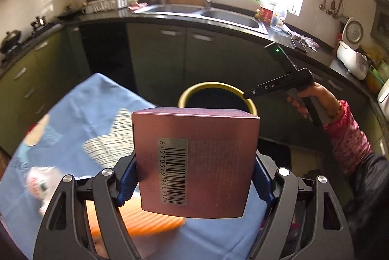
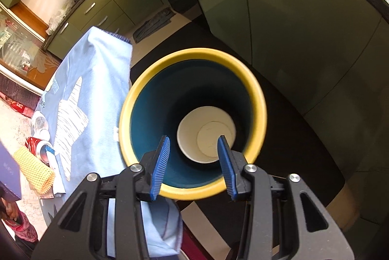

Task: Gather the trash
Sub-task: 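Carry the pink box over the bin and open the left gripper, then grasp the orange foam fruit net with the right gripper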

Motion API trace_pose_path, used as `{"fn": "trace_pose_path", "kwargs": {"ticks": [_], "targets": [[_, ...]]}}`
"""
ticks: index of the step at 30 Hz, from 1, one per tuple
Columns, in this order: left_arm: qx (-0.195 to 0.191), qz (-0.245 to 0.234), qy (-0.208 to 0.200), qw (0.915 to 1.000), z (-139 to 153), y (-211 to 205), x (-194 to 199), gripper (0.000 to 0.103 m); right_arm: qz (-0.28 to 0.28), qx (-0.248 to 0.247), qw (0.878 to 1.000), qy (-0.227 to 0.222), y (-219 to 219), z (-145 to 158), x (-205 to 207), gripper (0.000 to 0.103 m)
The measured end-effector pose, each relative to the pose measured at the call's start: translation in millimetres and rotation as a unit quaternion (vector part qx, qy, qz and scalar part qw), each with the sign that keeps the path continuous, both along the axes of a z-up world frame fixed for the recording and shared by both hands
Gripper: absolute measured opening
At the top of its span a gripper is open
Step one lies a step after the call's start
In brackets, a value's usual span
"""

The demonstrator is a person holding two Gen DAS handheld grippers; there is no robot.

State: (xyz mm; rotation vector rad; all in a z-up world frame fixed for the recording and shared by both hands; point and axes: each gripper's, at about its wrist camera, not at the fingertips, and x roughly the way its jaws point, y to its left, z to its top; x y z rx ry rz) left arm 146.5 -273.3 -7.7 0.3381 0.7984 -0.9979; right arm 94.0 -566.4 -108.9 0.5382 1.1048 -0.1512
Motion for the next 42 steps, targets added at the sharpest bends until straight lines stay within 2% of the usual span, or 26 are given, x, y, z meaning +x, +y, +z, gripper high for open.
{"fn": "trace_pose_path", "kwargs": {"ticks": [5, 12, 16, 19, 24, 29, 30, 33, 37, 42], "targets": [[0.024, 0.003, 0.036, 0.9991, -34.3, -78.0, 14.0, 0.077, 0.0, 0.003, 1.0, -0.006, -15.4, -5.5, -11.8, 0.039], [0.059, 0.007, 0.039, 0.9975, -81.2, -177.2, 34.0, 0.077, -0.01, 0.004, 1.0, -0.011, -29.6, -8.7, -24.7, 0.039], [0.083, 0.023, 0.043, 0.9954, -104.1, -212.1, 46.8, 0.078, -0.015, 0.006, 1.0, -0.012, -32.4, -9.5, -29.3, 0.04], [0.094, 0.044, 0.056, 0.9931, -112.6, -220.1, 54.9, 0.081, -0.017, 0.003, 1.0, -0.011, -32.3, -8.6, -30.2, 0.044], [0.067, 0.05, 0.061, 0.9946, -91.2, -189.3, 47.0, 0.09, -0.011, -0.004, 1.0, -0.011, -27.1, -4.7, -27.9, 0.044], [0.02, 0.063, 0.053, 0.9964, -48.8, -128.7, 27.8, 0.091, 0.003, -0.005, 1.0, -0.01, -14.0, -4.0, -22.3, 0.045], [0.01, 0.069, 0.047, 0.9965, -41.1, -114.8, 23.4, 0.094, 0.008, -0.006, 1.0, -0.01, -9.6, -3.5, -20.5, 0.045], [-0.01, 0.091, 0.015, 0.9957, -18.6, -69.9, 5.7, 0.096, 0.024, -0.009, 1.0, -0.009, 4.1, -1.9, -16.9, 0.045], [-0.016, 0.136, -0.02, 0.9903, -5.6, -9.1, -10.9, 0.096, 0.048, -0.016, 0.999, -0.008, 24.5, 1.4, -10.0, 0.045], [-0.027, 0.196, -0.034, 0.9796, -2.2, 71.8, -22.7, 0.096, 0.092, -0.021, 0.995, -0.011, 60.9, 6.6, 2.1, 0.045]]}}
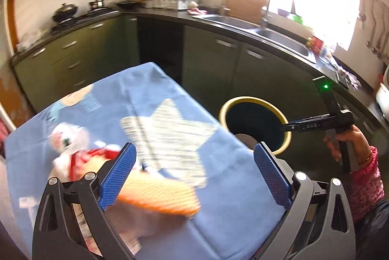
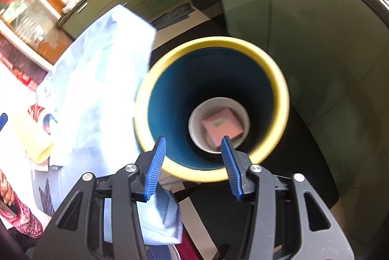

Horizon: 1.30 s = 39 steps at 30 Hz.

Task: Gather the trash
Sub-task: 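Grasp the orange foam fruit net with the right gripper, then carry the orange foam net over the bin and release it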

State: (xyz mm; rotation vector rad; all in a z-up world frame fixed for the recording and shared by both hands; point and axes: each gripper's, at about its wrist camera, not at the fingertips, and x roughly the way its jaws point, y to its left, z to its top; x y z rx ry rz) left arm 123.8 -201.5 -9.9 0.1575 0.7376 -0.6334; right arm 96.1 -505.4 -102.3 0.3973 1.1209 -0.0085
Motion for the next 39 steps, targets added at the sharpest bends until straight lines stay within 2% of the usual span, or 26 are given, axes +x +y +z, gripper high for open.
{"fn": "trace_pose_path", "kwargs": {"ticks": [5, 9, 14, 18, 22, 29, 31, 32, 33, 39], "targets": [[-0.005, 0.09, -0.026, 0.9956, 1.6, 81.5, -2.1, 0.096, 0.081, -0.009, 0.997, -0.017, 64.5, 12.3, 18.0, 0.045], [0.004, 0.156, -0.042, 0.9869, -2.8, 126.4, -2.9, 0.098, 0.162, -0.009, 0.985, -0.053, 123.8, 32.9, 28.7, 0.045], [-0.008, 0.181, -0.023, 0.9832, -14.8, 158.4, -4.9, 0.098, 0.269, -0.01, 0.957, -0.109, 201.6, 63.5, 26.0, 0.045], [-0.016, 0.185, -0.013, 0.9825, -24.5, 164.7, -6.7, 0.098, 0.333, -0.037, 0.933, -0.132, 248.6, 71.3, 19.3, 0.045], [-0.021, 0.182, -0.006, 0.983, -27.6, 161.7, -6.8, 0.098, 0.352, -0.064, 0.925, -0.126, 276.1, 63.9, 19.1, 0.045], [-0.026, 0.178, 0.0, 0.9837, -32.6, 165.9, -8.9, 0.098, 0.347, -0.105, 0.925, -0.109, 294.6, 41.8, 35.5, 0.045], [-0.027, 0.179, 0.004, 0.9834, -35.1, 167.5, -8.9, 0.098, 0.344, -0.102, 0.927, -0.111, 294.7, 40.7, 39.5, 0.035], [-0.027, 0.18, 0.007, 0.9833, -36.6, 168.2, -8.6, 0.098, 0.342, -0.099, 0.928, -0.112, 294.3, 41.2, 38.8, 0.016], [-0.027, 0.181, 0.009, 0.9831, -38.0, 168.6, -8.1, 0.098, 0.338, -0.097, 0.929, -0.116, 292.9, 42.7, 38.7, 0.012], [-0.028, 0.181, 0.013, 0.9829, -41.7, 169.7, -7.6, 0.098, 0.322, -0.074, 0.935, -0.132, 282.0, 52.8, 35.3, 0.011]]}}
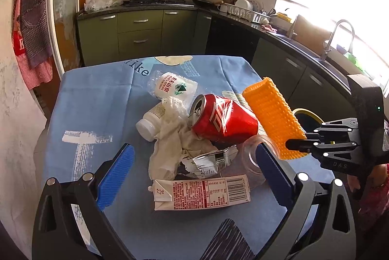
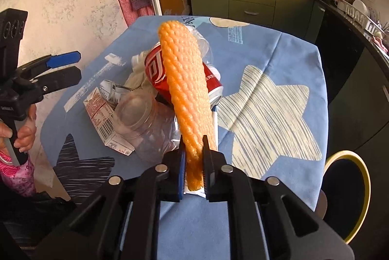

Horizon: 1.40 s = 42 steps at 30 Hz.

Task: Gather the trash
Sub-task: 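Carry the orange foam net over the bin and release it, then grasp the clear plastic bowl with the left gripper and lift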

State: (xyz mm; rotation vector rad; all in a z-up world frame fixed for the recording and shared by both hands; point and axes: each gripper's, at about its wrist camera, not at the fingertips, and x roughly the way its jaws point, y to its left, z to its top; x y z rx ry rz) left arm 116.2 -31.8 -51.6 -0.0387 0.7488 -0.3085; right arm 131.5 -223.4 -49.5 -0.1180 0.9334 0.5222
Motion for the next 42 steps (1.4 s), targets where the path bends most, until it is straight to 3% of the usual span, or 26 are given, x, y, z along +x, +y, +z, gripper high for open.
{"fn": "trace_pose_path", "kwargs": {"ticks": [8, 13, 16, 22, 28, 30, 33, 42], "targets": [[0.003, -0.009, -0.004, 1.0, 2.5, -5.1, -2.7, 0.098, -0.055, 0.06, 0.997, 0.0, -46.3, 13.9, -8.4, 0.011], [0.006, -0.014, -0.002, 0.9999, 2.0, -9.2, -3.0, 0.098, -0.141, 0.081, 0.987, -0.005, -102.3, 13.8, -16.9, 0.011], [0.008, -0.019, -0.001, 0.9998, 1.6, -13.8, -3.4, 0.098, -0.216, 0.077, 0.973, 0.006, -145.1, 2.0, -20.9, 0.011], [0.013, -0.035, -0.001, 0.9993, 3.6, -26.8, -5.4, 0.098, -0.349, 0.048, 0.935, 0.044, -224.0, -39.1, -21.9, 0.011], [0.021, -0.055, -0.002, 0.9982, 7.1, -45.1, -8.0, 0.098, -0.4, 0.043, 0.911, 0.086, -265.1, -80.8, -12.4, 0.012], [0.022, -0.063, 0.0, 0.9978, 7.2, -52.1, -8.6, 0.098, -0.421, 0.028, 0.901, 0.099, -275.0, -93.6, -8.1, 0.019], [0.021, -0.077, 0.005, 0.9968, 5.6, -61.0, -9.4, 0.098, -0.45, 0.033, 0.887, 0.099, -287.8, -103.8, -10.7, 0.053], [0.029, -0.115, 0.025, 0.9926, -7.9, -86.2, -11.0, 0.098, -0.441, 0.069, 0.893, 0.059, -276.3, -94.0, -42.4, 0.056]]}}
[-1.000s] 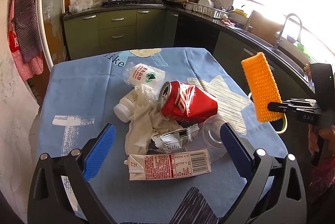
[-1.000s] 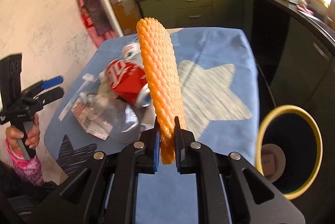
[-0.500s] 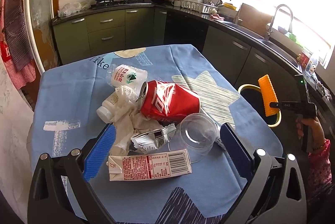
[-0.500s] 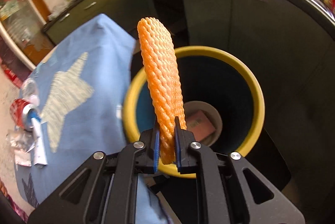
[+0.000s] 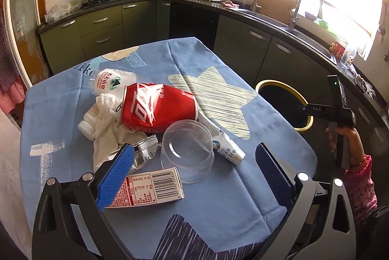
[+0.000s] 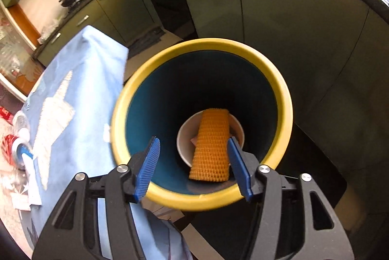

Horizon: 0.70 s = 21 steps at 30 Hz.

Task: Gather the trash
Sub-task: 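Grasp the clear plastic bowl with the left gripper and lift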

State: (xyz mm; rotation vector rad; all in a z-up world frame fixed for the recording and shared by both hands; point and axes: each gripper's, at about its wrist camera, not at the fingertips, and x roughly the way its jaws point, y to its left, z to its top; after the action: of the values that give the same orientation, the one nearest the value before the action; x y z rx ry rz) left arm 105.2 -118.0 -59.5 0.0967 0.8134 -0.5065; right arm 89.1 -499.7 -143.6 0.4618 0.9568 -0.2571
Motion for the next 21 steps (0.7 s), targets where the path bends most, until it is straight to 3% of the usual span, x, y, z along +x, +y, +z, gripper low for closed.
{"fn": "trace_pose_path", "kwargs": {"ticks": [8, 21], "targets": [[-0.019, -0.009, 0.025, 0.9995, -13.4, -1.8, 9.7, 0.098, 0.029, -0.003, 0.999, -0.017, 27.9, 13.3, 0.9, 0.057], [-0.008, -0.014, 0.037, 0.9992, -29.8, -16.1, 27.3, 0.098, 0.045, -0.001, 0.999, -0.026, 37.7, 16.3, -1.6, 0.057]]}}
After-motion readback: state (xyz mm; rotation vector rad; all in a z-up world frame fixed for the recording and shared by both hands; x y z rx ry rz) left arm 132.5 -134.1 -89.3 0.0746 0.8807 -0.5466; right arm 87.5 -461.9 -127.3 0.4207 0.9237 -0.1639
